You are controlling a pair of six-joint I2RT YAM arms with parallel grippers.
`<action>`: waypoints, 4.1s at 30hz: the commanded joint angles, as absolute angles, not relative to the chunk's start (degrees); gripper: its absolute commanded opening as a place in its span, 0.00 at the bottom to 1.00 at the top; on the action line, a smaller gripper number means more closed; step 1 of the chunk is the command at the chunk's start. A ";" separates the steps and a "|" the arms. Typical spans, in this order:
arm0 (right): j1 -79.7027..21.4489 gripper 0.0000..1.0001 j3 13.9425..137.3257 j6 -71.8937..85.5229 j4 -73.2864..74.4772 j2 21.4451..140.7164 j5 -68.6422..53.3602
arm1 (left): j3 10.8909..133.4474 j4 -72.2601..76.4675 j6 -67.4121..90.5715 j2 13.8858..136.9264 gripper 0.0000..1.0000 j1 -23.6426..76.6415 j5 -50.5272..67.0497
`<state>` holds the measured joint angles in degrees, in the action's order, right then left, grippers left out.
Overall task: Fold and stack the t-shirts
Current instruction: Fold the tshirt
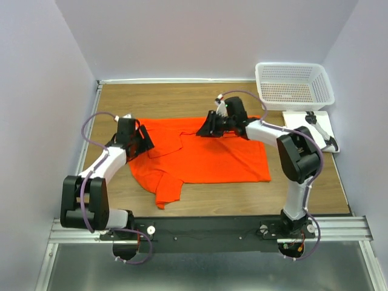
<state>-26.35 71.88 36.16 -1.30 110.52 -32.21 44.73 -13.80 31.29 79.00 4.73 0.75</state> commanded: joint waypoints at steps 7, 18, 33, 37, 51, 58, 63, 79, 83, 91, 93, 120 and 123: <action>-33.83 0.42 74.52 45.52 -13.79 122.51 -35.33 | 34.72 -6.33 32.52 74.36 0.72 5.01 5.18; -36.12 0.41 76.99 48.69 -17.67 127.88 -33.75 | 35.15 -2.99 31.56 77.78 0.60 5.98 6.86; -36.21 0.39 78.75 49.92 -17.58 130.08 -32.52 | 37.44 -3.42 30.85 80.60 0.41 6.76 8.00; -36.30 0.39 78.84 49.92 -17.49 130.17 -32.52 | 37.88 -4.22 31.20 79.37 0.33 7.12 8.52; -36.30 0.08 79.37 48.96 -15.91 129.12 -31.20 | 39.19 -8.96 32.87 77.26 0.09 7.38 8.35; -36.39 0.03 80.07 45.70 -10.99 126.56 -29.35 | 39.46 -13.09 35.77 77.60 0.04 7.38 13.08; -36.39 0.04 81.21 44.65 -9.06 125.60 -28.83 | 40.25 -14.41 37.00 76.73 0.04 7.38 13.37; -36.21 0.04 85.08 41.40 -1.50 123.58 -26.89 | 42.89 -18.19 35.07 77.43 0.06 6.15 7.82; -36.30 0.04 84.11 41.57 -0.35 122.78 -27.42 | 41.05 -16.18 34.80 79.36 0.08 6.15 8.88; -36.30 0.05 81.48 42.10 1.39 124.01 -26.81 | 39.81 -15.03 34.45 83.06 0.27 6.07 9.58; -36.30 0.13 81.21 41.92 1.76 123.58 -26.55 | 40.25 -15.38 34.89 82.18 0.49 6.06 8.71; -10.11 0.41 78.93 24.61 10.20 117.33 -0.71 | 74.53 -15.73 28.56 112.58 0.36 1.32 -10.20; -9.14 0.41 78.84 23.82 10.11 118.82 -0.35 | 75.50 -16.78 28.65 114.95 0.33 -0.52 -9.85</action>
<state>-10.50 79.79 25.63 8.67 116.33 -3.64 74.13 -14.39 29.15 112.29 1.91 -8.27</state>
